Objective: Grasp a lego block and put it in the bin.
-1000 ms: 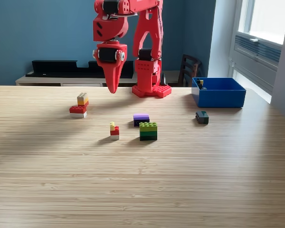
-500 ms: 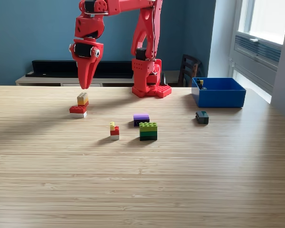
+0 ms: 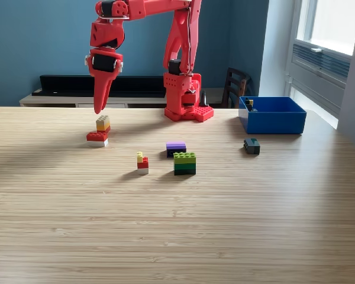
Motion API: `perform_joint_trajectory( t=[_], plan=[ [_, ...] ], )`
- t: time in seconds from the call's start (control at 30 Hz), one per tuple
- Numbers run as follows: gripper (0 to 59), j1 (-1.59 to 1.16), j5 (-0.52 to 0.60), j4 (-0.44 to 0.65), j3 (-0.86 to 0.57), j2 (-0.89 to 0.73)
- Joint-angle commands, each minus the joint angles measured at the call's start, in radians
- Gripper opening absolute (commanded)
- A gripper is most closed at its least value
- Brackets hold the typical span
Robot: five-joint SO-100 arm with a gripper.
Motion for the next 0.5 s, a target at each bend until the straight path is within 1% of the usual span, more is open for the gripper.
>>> perform_joint_trajectory(
  t=[0.03,0.23,0.5],
  plan=[
    [28.2,0.009,-0.025,-0.011,-0.075,-0.06],
    [27.9,0.031,-0.025,-0.011,-0.146,-0.193],
    [27.7,0.041,-0.02,-0.011,-0.23,-0.324]
  ],
)
